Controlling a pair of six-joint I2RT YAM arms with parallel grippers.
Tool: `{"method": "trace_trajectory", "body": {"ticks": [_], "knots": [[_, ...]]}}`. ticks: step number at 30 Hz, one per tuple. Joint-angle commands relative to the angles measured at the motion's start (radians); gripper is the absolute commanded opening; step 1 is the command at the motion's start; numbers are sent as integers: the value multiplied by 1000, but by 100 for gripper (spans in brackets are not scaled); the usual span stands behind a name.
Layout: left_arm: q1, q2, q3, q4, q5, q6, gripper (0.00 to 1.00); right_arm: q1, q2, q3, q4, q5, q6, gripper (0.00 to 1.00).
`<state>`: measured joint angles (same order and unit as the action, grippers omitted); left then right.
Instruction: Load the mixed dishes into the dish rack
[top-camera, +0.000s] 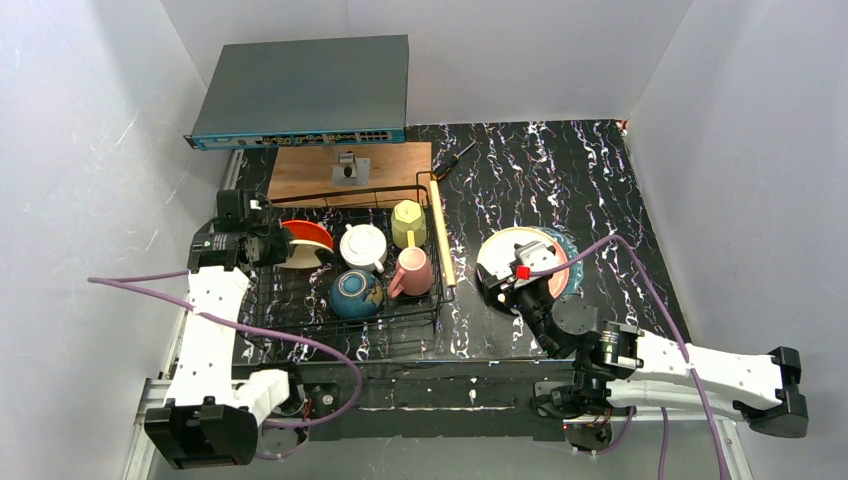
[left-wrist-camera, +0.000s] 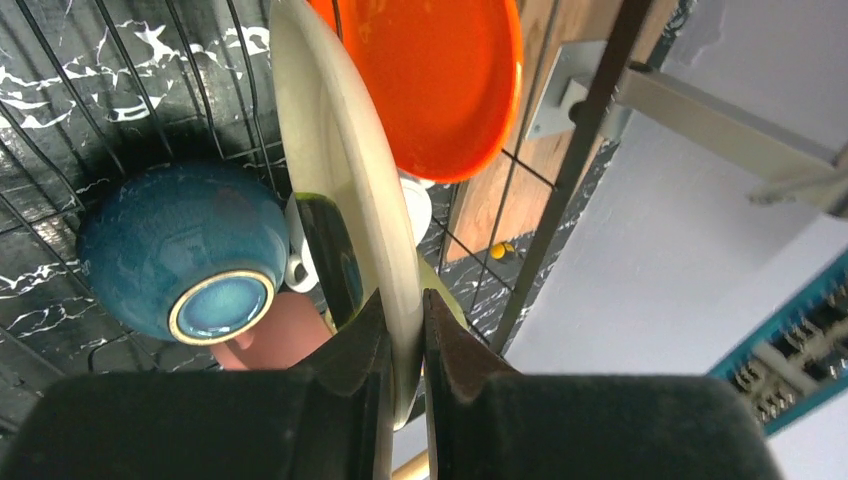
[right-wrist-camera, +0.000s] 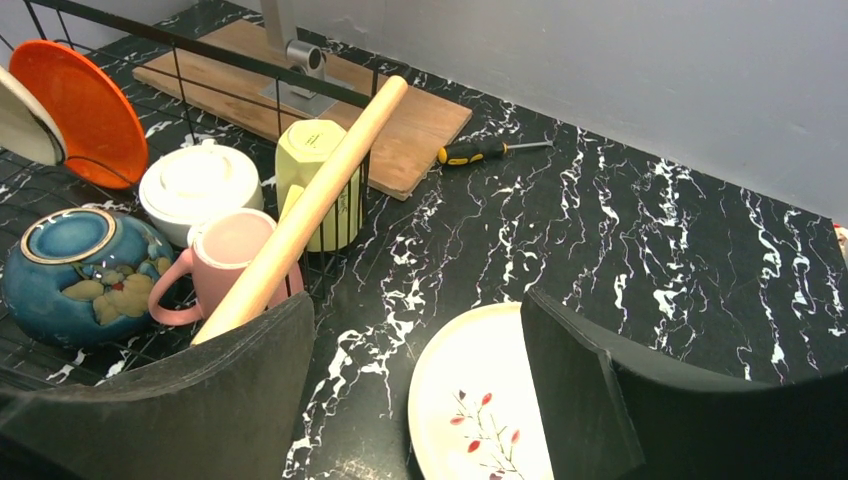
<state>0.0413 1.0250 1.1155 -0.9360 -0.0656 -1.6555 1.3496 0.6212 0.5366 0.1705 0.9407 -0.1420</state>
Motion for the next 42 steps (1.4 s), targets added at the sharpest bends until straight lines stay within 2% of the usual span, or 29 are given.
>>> {"method": "trace_trajectory", "body": {"ticks": [1,15,26,42], "knots": [[33,12,-33,98,45,-29,0,-8,-2,-3,27,23,32,83],[46,70,-71,153,-23,-26,0,-20,-14,-16,-13,10,97,84],[47,100,-123,198,-18,-22,0,-27,-8,-14,-8,1,99,84],[47,98,-92,224,-54,25,0,-38,-23,-30,-6,-3,104,85]]}}
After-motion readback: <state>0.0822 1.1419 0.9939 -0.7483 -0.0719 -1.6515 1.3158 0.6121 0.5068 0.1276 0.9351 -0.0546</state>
